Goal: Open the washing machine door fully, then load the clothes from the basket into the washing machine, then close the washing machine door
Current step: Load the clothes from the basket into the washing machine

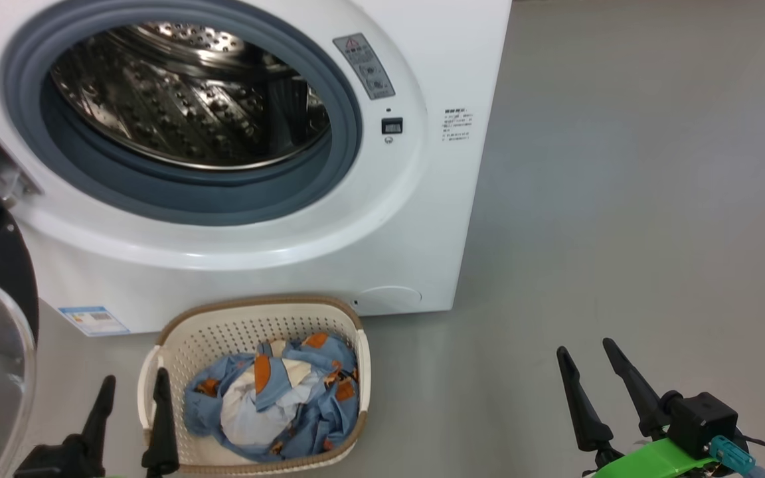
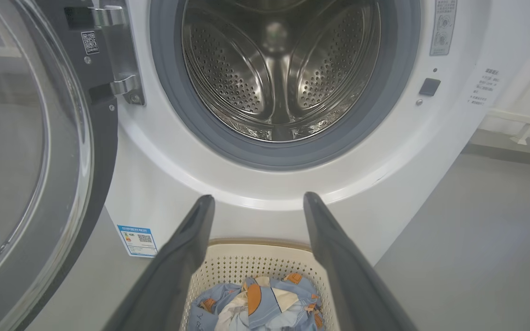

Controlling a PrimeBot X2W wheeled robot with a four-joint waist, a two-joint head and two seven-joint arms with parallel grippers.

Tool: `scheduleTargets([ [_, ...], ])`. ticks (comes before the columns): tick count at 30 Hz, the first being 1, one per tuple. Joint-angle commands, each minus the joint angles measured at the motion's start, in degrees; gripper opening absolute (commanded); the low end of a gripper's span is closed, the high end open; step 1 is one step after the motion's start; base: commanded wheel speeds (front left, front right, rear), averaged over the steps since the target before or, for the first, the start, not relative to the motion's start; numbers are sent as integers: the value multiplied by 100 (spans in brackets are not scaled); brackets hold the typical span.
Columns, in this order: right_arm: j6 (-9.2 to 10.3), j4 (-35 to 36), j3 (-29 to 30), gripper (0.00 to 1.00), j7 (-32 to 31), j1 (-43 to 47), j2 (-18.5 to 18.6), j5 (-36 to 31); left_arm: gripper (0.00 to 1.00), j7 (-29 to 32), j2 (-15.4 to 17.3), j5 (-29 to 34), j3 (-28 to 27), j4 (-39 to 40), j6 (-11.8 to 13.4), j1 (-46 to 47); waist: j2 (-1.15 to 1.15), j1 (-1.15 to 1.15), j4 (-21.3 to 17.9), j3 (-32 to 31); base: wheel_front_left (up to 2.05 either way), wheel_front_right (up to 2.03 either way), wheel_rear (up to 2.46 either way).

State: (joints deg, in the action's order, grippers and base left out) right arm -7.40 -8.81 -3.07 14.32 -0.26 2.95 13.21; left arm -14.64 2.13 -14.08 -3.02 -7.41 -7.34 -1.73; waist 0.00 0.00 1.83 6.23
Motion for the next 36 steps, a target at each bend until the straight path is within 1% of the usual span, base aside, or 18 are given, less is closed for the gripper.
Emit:
scheduleTargets([
  [1, -9, 91, -162, 100, 68, -265, 13, 15, 100, -36, 76, -51, -139, 46, -14, 284, 0, 0, -41, 230, 0, 0, 0],
  [4, -9, 48, -173, 100, 68, -312, 10, 17, 100, -36, 76, -111, -117, -43, -14, 364, 0, 0, -71, 408, 0, 0, 0],
  [19, -9, 4, -298, 100, 68, -859, -6, 25, 100, -36, 161, -499, 226, -443, -14, 1418, 0, 0, -267, 2002, 0, 0, 0],
  [26, -9, 82, -384, 100, 68, -1136, -6, 42, 100, -36, 355, -742, 501, -935, -14, 2069, 0, 0, -411, 2678, 0, 0, 0],
  [36, -9, 184, -491, 100, 68, -1362, -7, 134, 100, -36, 766, -1233, 900, -1890, -14, 2938, 0, 0, -716, 3462, 0, 0, 0],
])
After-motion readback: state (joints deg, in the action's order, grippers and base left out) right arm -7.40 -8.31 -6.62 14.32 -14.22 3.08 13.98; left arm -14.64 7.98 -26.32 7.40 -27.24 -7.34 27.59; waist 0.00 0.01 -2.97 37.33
